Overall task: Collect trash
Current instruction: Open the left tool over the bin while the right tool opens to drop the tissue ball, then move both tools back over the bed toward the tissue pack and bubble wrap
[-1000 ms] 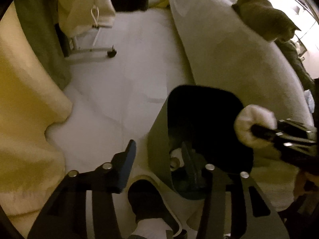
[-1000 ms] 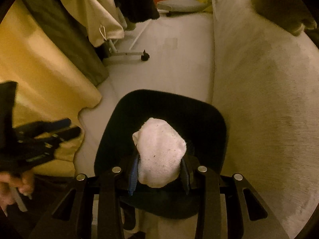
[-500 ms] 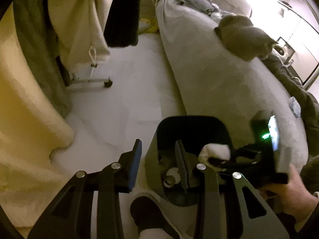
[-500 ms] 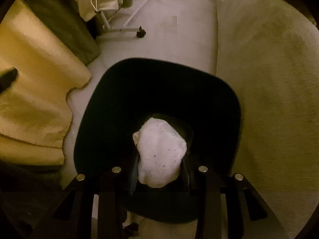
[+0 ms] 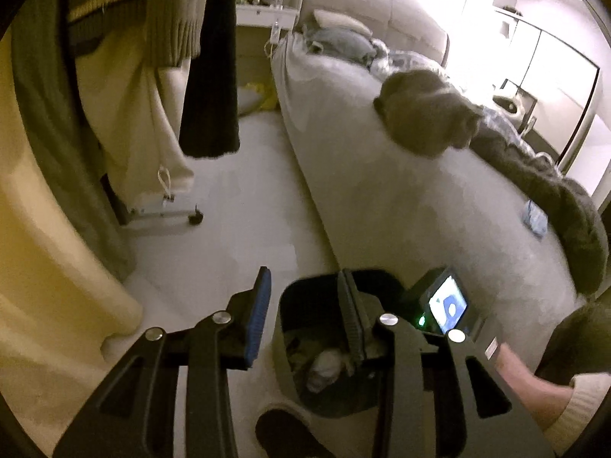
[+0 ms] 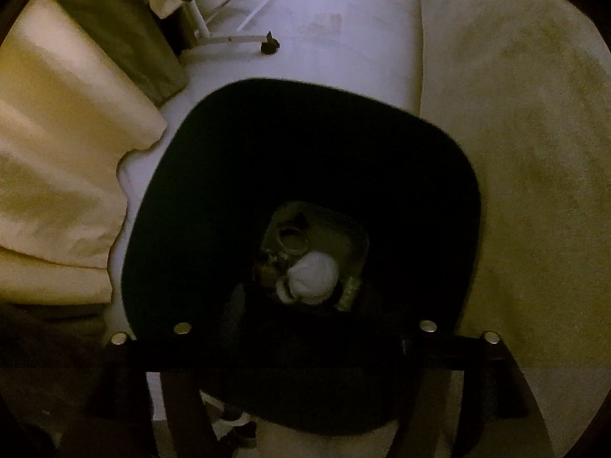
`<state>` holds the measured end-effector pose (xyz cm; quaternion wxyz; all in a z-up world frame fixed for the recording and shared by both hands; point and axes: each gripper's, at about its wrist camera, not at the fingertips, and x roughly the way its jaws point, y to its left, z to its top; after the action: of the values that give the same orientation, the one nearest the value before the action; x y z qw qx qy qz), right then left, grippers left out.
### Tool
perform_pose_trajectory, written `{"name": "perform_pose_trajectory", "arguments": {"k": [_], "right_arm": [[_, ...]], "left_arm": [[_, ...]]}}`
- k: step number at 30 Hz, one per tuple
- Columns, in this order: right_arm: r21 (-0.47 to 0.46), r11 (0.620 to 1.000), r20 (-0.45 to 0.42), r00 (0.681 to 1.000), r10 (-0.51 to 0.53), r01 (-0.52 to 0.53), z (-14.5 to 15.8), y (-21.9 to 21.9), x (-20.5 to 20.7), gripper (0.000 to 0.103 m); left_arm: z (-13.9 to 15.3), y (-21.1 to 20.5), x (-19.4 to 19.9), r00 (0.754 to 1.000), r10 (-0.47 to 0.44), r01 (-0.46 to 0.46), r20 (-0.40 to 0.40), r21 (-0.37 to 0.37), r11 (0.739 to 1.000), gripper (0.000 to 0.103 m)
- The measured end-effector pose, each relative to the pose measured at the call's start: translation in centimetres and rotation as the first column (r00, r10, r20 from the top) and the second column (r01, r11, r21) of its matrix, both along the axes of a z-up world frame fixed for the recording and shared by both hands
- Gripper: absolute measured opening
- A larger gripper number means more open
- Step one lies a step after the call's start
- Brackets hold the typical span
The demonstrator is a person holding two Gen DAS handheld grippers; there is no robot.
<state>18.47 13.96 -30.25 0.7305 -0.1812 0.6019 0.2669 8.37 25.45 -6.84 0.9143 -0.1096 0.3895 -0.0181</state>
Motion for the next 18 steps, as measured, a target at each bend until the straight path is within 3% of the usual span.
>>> {"name": "perform_pose_trajectory", "arguments": {"k": [4,8,12,18], "right_arm": [[0.048,0.999,0.003,1.0,-0.009,0.009,0.9,-0.8,-0.2,0.078],[0.086,0.996,0.028,1.0,0.003,-0.005,2.3,-1.2,-0.5,0.08],[0.163,0.986,0.081,0.997,0.009,-0.022,5.5,-2.1,-0.8,0.089],[0.222,0.974,0.183,0.983,0.006,-0.047,9.6,-2.8,-0.5,0.097]], "left_arm": [[2.1,-0.2,0.6,0.998,0.001,-0.003,0.059,0.038,0.999,0.054],[3.9,-0.2,0.9,0.992,0.014,-0.016,0.127,0.016,1.0,0.07],[5.4,-0.7,1.8,0.983,0.022,-0.019,0.182,-0.02,1.0,0.084],[6.4,-2.8,2.8,0.976,0.003,-0.005,0.219,0.011,1.0,0.098]]}}
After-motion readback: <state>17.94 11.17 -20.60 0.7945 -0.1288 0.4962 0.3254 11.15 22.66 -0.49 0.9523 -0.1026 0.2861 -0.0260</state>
